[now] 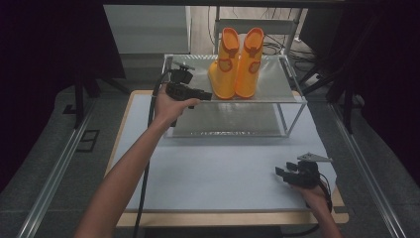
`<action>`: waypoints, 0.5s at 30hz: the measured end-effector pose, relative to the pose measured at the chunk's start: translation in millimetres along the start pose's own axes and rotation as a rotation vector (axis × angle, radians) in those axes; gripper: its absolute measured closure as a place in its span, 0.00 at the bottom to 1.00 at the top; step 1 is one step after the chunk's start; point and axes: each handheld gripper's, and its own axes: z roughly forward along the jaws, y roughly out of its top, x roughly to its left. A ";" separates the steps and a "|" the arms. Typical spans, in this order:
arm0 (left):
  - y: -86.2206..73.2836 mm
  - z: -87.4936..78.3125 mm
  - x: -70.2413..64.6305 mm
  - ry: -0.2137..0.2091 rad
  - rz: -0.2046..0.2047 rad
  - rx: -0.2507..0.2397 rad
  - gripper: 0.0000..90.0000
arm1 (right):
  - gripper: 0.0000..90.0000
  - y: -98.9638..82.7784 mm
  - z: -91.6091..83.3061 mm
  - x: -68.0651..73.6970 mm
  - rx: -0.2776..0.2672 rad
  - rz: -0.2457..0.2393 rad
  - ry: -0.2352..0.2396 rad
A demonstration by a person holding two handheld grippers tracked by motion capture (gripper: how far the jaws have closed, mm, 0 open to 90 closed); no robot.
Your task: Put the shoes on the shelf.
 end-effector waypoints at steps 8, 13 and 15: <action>-17.8 -24.4 -7.8 -0.040 0.038 -0.008 0.57 | 0.46 -0.1 0.0 0.4 0.000 -0.003 -0.002; -37.9 -34.4 -12.9 -0.062 0.053 -0.023 0.55 | 0.46 -0.1 -0.1 0.2 0.001 -0.003 -0.001; -46.2 -37.9 -13.6 -0.064 0.056 -0.024 0.54 | 0.46 -0.1 -0.3 0.0 0.001 -0.003 -0.002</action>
